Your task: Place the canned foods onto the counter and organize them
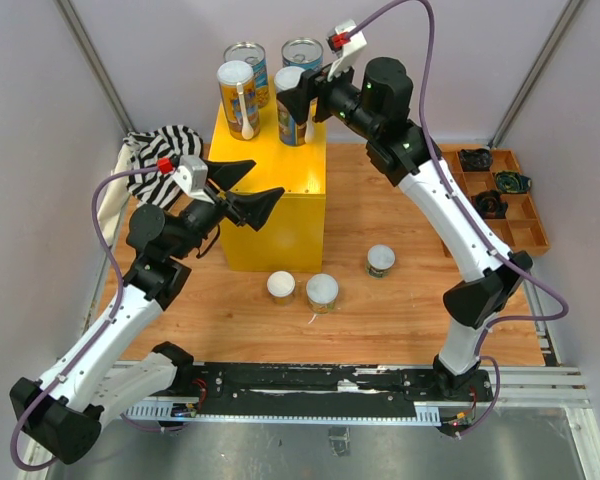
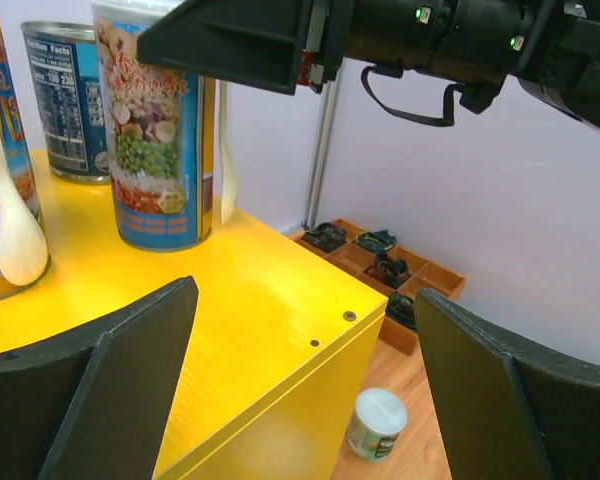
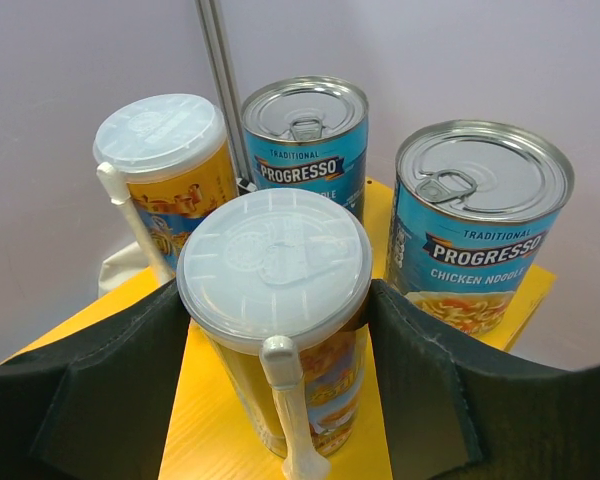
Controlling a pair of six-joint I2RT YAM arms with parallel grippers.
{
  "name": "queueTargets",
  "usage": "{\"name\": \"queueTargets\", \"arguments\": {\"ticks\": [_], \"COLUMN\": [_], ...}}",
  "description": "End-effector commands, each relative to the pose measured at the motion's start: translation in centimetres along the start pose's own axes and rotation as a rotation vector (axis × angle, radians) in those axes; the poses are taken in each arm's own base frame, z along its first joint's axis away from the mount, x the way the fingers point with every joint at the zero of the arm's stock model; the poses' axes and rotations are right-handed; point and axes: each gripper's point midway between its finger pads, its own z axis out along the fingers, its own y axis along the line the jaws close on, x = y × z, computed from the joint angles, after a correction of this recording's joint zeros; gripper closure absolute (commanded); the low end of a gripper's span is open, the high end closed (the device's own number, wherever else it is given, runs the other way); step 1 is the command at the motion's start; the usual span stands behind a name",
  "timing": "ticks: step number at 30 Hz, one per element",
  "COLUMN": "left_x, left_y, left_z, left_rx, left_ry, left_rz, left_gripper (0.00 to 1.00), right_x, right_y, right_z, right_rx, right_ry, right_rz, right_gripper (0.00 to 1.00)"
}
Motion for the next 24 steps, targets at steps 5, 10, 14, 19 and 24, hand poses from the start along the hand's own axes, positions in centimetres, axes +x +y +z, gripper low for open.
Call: {"name": "queueTargets", "arguments": {"ticks": [5,10,14,19,24], "left_x": [0.2,0.3,0.4,0.6,0.7], "left_y": [-0.5,-0.5,-0.5,-0.5,-0.5], "left_z": [-0.5,-0.3,-0.2,-0.1,-0.1], "left_rx": [-0.001,0.004,0.006,0.008,0.008], "left_ry": [0.006,0.008,0.009,0.016,0.02], "left_rz": [0.0,0.001,0.001,0.002,0.001], "left_gripper": [0.06,0.06,0.06,0.06,0.06], "right_x": [1.4,1.7,1.9,2.4,2.9], "right_y": [-3.2,-3.9,-4.2,-4.4,-4.4], "right_z": [0.8,0.7,0.7,0.9,1.0], "right_rx": [0.105,0.119,0.119,0.116,0.112], "right_ry": [0.045,0.057,0.065,0.084,0.095], "right_rz": [-0.02,-0.024,-0.02,-0.017,-0.01], "right_gripper": [0.94,0.94,0.94,0.94,0.93]}}
